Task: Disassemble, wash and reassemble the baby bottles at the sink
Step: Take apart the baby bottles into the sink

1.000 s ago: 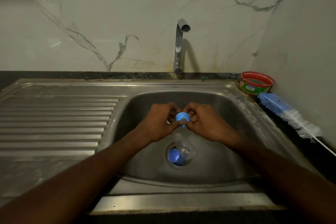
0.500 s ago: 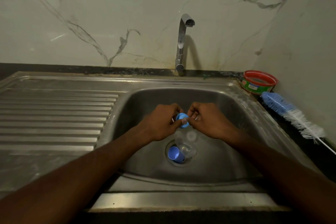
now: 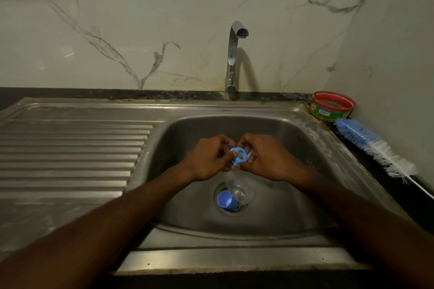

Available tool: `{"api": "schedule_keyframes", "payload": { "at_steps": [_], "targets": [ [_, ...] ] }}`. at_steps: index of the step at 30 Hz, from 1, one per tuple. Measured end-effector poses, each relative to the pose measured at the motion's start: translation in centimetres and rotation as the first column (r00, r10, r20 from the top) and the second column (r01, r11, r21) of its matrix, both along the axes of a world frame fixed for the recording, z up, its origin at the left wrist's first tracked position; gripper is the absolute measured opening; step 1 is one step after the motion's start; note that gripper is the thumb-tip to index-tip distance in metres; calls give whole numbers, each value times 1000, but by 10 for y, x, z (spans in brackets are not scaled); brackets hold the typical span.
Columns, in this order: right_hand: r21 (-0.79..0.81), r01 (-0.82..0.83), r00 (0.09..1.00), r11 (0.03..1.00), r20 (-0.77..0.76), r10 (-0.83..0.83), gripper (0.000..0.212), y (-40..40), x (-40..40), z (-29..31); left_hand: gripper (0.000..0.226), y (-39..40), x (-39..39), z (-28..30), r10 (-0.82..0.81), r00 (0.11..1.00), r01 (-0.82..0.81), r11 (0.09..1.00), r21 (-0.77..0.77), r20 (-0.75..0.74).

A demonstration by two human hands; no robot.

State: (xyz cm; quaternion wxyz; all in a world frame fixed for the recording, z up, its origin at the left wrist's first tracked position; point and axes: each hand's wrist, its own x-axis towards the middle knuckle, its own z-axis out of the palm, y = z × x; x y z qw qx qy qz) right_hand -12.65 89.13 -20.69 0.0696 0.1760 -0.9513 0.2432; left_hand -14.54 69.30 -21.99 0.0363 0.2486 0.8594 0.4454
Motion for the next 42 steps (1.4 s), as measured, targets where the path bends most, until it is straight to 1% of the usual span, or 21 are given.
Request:
{"api": "schedule_keyframes", "payload": {
  "at_steps": [1, 2, 4, 5, 7, 9, 11, 13, 15, 16, 17, 19, 21, 23, 26, 29, 32, 35, 38, 41, 42],
  "targets": [
    [26, 3, 1000, 1000, 2, -4, 40, 1, -1, -1, 27, -1, -1, -2, -18, 1000, 17, 999, -48, -24],
    [50, 8, 1000, 999, 12, -9, 40, 3, -3, -2, 28, -2, -3, -4, -44, 996, 34, 990, -134, -76],
    [102, 4, 999, 995, 52, -10, 39, 8, -6, -5, 35, -4, -4, -6, -110, 977, 47, 946, -321, -182],
    [124, -6, 998, 992, 69, -3, 39, 9, -6, -6, 39, -4, -4, -7, -125, 975, 51, 931, -362, -185],
    [105, -30, 997, 994, 73, 23, 38, 10, -6, -6, 44, -2, -3, -7, -131, 978, 65, 931, -358, -162],
    [61, -60, 997, 996, 45, 58, 36, 9, -5, -4, 44, 0, -3, -7, -132, 978, 67, 932, -355, -163],
    [104, -107, 994, 989, 44, 103, 35, 8, -4, 0, 46, -1, -4, -7, -143, 980, 78, 911, -404, -135],
    [245, -195, 977, 950, 137, 165, 40, 10, -2, 4, 49, -4, -5, -9, -152, 985, 87, 858, -507, -88],
    [355, -282, 943, 891, 274, 189, 53, 12, 4, 6, 48, -8, -5, -7, -157, 986, 101, 807, -581, -48],
    [369, -304, 926, 878, 333, 180, 59, 12, 6, 8, 46, -9, -5, -5, -159, 986, 104, 791, -603, -39],
    [370, -308, 918, 877, 359, 170, 62, 13, 8, 9, 43, -11, -6, -2, -161, 986, 102, 781, -616, -41],
    [348, -276, 931, 896, 330, 159, 56, 14, 10, 13, 36, -14, -8, 3, -162, 984, 78, 771, -632, -77],
    [306, -225, 952, 925, 270, 142, 44, 18, 13, 16, 30, -18, -5, 8, -150, 978, 25, 780, -625, -147],
    [266, -176, 966, 948, 233, 114, 37, 22, 17, 19, 26, -23, -1, 13, -123, 967, -33, 810, -586, -225],
    [261, -150, 970, 954, 225, 91, 38, 22, 27, 19, 22, -39, 13, 31, -71, 926, -137, 854, -502, -372],
    [260, -149, 969, 954, 229, 89, 36, 22, 31, 19, 21, -71, 22, 51, 8, 868, -241, 881, -407, -496],
    [269, -191, 974, 944, 173, 147, 34, 15, 31, 19, 17, -132, 24, 66, 106, 836, -330, 881, -338, -539],
    [254, -211, 976, 944, 115, 187, 33, -10, 29, 21, 12, -206, 27, 75, 191, 827, -405, 855, -324, -529],
    [261, -250, 968, 932, 47, 247, 29, -58, 23, 27, 9, -274, 35, 83, 294, 780, -518, 799, -306, -552],
    [130, -346, 933, 929, -61, 356, 24, -130, 15, 46, 5, -335, 46, 91, 416, 699, -636, 734, -238, -582],
    [92, -384, 915, 919, -97, 392, 26, -157, 11, 53, 4, -353, 49, 95, 458, 664, -671, 713, -201, -592]
  ]
}}
